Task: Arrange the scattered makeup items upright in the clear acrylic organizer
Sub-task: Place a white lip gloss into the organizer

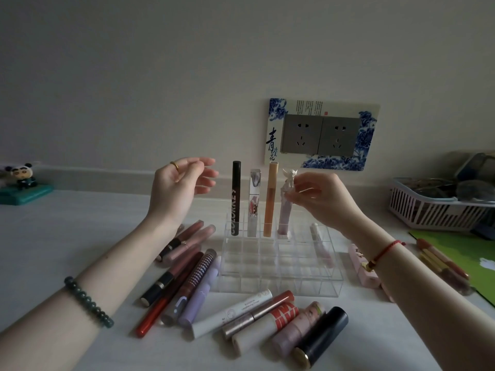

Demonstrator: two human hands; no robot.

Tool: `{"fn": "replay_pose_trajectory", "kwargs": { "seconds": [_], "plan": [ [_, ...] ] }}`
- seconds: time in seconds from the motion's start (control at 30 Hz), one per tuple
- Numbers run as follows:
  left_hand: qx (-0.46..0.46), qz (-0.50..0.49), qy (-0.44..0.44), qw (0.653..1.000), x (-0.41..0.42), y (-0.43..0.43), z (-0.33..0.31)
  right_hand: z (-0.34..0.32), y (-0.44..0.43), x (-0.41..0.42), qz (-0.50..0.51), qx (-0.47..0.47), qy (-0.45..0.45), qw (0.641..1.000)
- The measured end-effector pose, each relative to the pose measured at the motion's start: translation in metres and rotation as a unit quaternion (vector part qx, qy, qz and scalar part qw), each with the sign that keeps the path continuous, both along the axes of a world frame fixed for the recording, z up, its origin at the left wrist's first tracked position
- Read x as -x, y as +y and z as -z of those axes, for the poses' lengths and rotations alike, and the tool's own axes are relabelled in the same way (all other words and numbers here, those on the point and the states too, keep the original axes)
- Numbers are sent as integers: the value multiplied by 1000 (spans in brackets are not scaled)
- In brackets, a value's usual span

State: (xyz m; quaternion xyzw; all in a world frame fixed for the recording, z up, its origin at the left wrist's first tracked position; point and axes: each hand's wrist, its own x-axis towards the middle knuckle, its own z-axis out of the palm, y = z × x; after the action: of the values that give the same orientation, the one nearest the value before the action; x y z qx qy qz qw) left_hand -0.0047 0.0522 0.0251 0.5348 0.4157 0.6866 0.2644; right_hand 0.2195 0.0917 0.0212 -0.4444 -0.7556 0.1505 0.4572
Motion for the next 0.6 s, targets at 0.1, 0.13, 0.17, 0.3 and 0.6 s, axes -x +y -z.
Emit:
{"fn": "replay_pose_trajectory", "kwargs": {
  "seconds": [0.1, 0.13, 0.17, 0.3, 0.6],
  "plan": [
    [0, -9, -3, 1000, 4, 1, -1, 0, -1, 1, -1, 5, 5, 1000],
    [0, -11, -4, 1000, 5, 2, -1, 0, -1, 1, -2, 8, 5, 1000],
    [0, -13, -5, 1000, 6, 2, -1, 0, -2, 1, -1, 11, 3, 1000],
    [-3, -19, -10, 1000, 10, 2, -4, -1, -3, 0, 1, 32, 5, 999],
    [-34, -10, -65, 997, 34, -12, -39, -26, -14, -13, 38, -6, 18, 999]
  ]
}}
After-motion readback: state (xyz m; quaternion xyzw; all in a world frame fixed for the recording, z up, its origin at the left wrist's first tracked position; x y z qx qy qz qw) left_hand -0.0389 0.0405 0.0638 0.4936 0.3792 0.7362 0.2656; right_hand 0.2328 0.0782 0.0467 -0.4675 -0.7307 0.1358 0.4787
